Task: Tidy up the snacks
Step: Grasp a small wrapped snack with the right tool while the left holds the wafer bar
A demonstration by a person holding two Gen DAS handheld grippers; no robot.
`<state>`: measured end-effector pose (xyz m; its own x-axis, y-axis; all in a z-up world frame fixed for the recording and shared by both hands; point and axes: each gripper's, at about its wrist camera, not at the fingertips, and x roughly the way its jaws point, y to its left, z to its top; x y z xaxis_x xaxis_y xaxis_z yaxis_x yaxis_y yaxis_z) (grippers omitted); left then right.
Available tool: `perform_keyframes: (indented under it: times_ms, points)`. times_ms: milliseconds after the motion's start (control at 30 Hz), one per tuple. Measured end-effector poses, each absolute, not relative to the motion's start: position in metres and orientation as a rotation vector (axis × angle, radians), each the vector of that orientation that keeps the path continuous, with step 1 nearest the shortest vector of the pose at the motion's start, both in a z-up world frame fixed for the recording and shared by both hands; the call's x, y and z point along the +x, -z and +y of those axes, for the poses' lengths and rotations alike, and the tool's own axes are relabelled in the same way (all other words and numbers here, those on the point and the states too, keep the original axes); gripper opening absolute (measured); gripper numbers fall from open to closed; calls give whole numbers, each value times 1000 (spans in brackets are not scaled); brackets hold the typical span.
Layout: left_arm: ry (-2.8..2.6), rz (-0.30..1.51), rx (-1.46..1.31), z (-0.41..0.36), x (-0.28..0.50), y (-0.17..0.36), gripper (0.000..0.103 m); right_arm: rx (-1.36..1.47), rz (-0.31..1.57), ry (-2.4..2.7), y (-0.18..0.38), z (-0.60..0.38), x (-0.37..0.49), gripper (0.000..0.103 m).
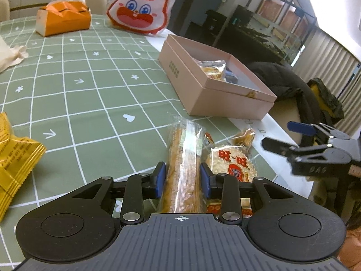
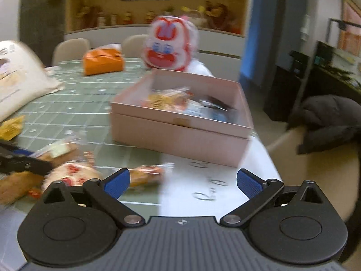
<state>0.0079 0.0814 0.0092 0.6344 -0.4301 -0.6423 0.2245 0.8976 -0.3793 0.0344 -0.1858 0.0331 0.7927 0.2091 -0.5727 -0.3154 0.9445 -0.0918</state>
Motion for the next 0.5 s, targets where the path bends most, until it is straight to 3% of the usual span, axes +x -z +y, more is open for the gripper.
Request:
perform_keyframes:
  times_ms: [367, 433, 500]
  points:
    - [349, 810, -306, 89, 9, -12, 35, -153, 714, -381, -9, -152, 67, 84]
    - [347, 809, -298, 87, 9, -12, 35, -164, 707, -384, -9, -150, 63, 79]
    - [347, 808, -287, 86, 9, -11, 36, -162, 714, -397, -10, -149, 61, 63]
